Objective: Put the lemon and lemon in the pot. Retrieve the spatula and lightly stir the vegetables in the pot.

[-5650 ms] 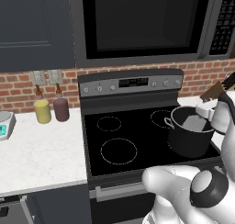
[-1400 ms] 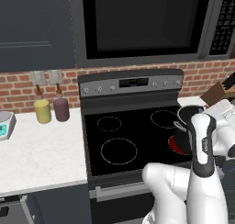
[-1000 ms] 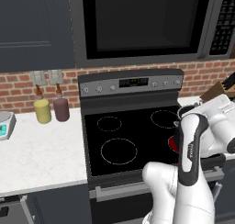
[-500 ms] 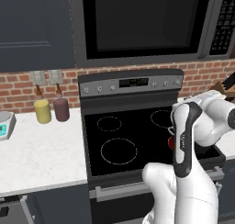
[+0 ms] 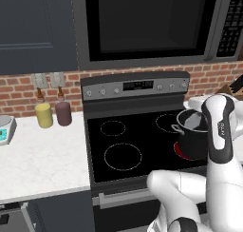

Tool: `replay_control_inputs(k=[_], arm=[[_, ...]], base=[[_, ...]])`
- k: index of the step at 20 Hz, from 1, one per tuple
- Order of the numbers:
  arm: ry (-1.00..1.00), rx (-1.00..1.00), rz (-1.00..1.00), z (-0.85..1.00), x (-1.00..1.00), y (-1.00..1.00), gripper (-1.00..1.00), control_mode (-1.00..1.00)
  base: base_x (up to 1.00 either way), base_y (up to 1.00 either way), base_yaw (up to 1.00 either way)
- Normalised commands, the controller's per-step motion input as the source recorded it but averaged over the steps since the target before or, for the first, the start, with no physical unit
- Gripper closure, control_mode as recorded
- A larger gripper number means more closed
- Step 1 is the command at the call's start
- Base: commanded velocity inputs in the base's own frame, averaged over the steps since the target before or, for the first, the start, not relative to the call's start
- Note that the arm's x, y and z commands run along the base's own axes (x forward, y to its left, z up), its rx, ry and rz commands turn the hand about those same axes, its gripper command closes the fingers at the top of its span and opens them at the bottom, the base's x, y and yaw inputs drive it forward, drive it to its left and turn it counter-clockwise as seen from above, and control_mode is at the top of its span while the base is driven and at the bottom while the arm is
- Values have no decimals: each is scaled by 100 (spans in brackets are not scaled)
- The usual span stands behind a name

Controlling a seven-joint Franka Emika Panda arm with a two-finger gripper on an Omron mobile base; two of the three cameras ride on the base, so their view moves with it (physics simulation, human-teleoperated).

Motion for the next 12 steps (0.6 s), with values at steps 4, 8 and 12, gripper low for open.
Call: replay_control_inputs(k=[4,8,12], arm=[[-13,19,0,0,26,-6,100,-100],[-3,11,0,0,2,-20,100,-100],[0,3,-4,-3,5,-29,100,-100]], base=[[0,0,0],[0,0,0],[0,0,0]])
